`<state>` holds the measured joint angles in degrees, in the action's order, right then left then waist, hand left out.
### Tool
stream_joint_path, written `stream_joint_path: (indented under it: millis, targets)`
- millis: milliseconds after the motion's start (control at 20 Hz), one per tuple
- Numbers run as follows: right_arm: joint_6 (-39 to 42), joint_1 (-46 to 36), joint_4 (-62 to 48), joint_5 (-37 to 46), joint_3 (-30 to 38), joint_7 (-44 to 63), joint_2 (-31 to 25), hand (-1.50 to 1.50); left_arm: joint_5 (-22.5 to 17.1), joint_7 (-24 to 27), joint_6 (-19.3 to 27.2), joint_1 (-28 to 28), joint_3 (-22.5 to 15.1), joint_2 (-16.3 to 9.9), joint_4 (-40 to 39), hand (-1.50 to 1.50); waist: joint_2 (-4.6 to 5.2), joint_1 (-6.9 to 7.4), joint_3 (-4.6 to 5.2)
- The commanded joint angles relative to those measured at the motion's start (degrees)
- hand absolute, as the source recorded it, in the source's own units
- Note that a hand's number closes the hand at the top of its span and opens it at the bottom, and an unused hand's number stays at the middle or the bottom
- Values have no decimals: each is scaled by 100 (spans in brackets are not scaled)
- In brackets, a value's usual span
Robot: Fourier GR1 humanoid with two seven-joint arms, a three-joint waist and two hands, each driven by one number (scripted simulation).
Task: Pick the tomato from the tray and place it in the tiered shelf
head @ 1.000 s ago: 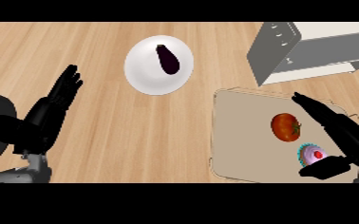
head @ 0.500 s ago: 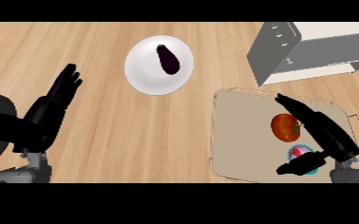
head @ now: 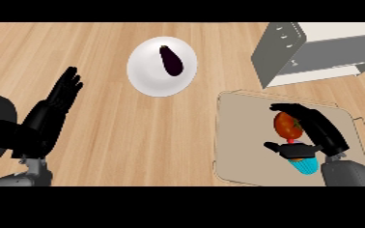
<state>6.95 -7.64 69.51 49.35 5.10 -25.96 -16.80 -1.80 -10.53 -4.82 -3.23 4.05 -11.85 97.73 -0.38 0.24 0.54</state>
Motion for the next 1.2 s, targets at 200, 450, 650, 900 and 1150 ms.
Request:
stream_joint_path:
  millis: [200, 450, 650, 900, 1150]
  targets:
    - [-1416, -186, -591, 186, 250, -501, 194, 150, -179, -98, -312, -63, 277, -204, -110, 0, 40, -7, -55]
    - [-1769, -84, -520, -359, 717, -1227, -8, 150, 172, 173, -38, -88, 41, 118, -263, 0, 36, -37, -55]
    - [-1320, 185, 297, -1266, 1050, -1662, -5, 150, 41, -144, -105, -157, 210, -50, -101, 0, 21, -89, -55]
    - [-666, 1174, 2269, -931, 384, 396, 693, 150, 131, -8, -15, 122, 124, 94, 53, 0, -21, -174, -32]
    - [-683, 1493, 3570, 298, -431, 2340, 1308, 150, 76, -37, -51, 138, 204, 40, 8, 0, -50, -219, -11]
